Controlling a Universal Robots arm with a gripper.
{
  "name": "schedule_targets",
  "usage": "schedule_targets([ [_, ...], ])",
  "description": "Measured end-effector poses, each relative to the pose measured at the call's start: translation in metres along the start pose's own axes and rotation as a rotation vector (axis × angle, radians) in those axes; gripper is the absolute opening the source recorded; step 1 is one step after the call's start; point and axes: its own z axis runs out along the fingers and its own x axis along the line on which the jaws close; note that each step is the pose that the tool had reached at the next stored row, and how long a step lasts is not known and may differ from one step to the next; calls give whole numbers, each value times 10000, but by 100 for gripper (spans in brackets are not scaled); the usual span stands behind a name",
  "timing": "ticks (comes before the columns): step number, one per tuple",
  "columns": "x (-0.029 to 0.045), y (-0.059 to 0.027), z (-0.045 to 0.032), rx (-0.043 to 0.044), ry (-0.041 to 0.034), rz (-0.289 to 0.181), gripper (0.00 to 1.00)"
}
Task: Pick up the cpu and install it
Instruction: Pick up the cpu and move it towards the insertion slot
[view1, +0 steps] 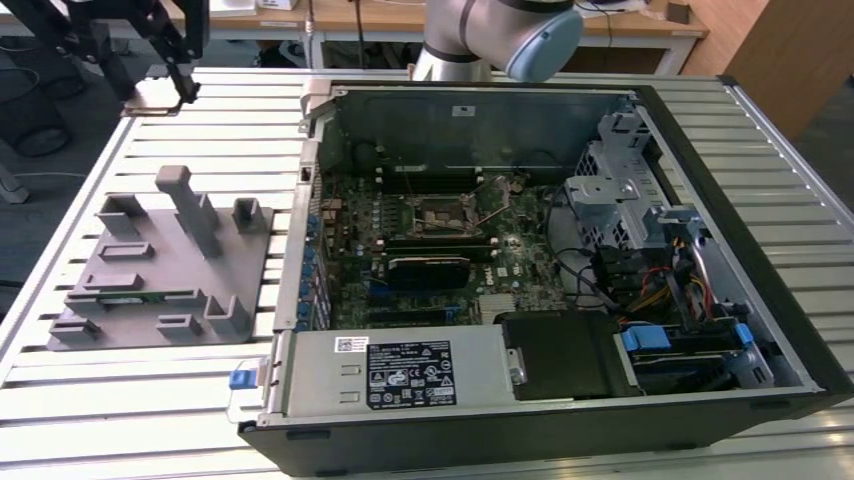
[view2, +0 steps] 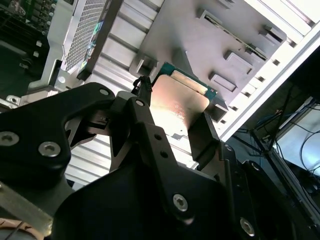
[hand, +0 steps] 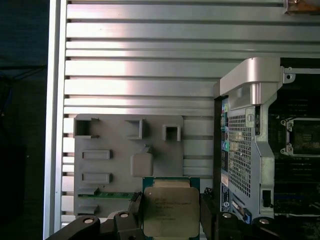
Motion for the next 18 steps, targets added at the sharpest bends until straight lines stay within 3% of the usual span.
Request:
schedule_targets([
  [18,-308,1,2,0,0,0,54],
])
